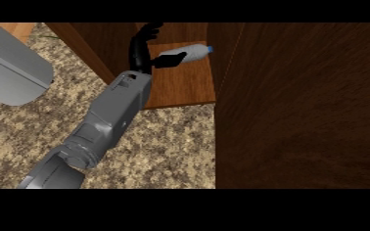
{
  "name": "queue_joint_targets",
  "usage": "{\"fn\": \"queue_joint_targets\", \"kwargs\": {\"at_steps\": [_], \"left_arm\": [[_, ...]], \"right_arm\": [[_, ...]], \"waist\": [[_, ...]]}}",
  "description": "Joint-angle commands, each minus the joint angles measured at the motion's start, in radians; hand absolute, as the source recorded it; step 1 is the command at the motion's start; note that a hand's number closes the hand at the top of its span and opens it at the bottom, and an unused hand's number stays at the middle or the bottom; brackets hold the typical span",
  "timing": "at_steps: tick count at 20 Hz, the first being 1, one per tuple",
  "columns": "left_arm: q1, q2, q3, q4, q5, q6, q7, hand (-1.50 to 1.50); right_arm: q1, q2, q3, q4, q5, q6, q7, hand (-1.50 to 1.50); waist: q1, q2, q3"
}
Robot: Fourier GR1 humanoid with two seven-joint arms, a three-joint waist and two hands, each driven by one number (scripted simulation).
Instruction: Pick up the bottled water, place it into the cabinet and close the cabinet
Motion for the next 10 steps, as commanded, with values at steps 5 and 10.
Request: {"fn": "queue_joint_targets", "kwargs": {"at_steps": [5,10], "left_arm": [[-0.031,0.009,0.004,0.018,-0.013,-0.099,-0.030,-1.50],[-0.020,-0.008,0.080,-0.070,0.053,-0.206,-0.140,-1.50]], "right_arm": [[0.025,-0.018,-0.008,-0.031,-0.081,0.034,0.018,-1.50],[0.027,-0.022,-0.028,-0.035,-0.095,0.034,0.027,-1.50]], "waist": [[-0.006,0.004,-0.001],[0.019,-0.006,-0.001]]}}
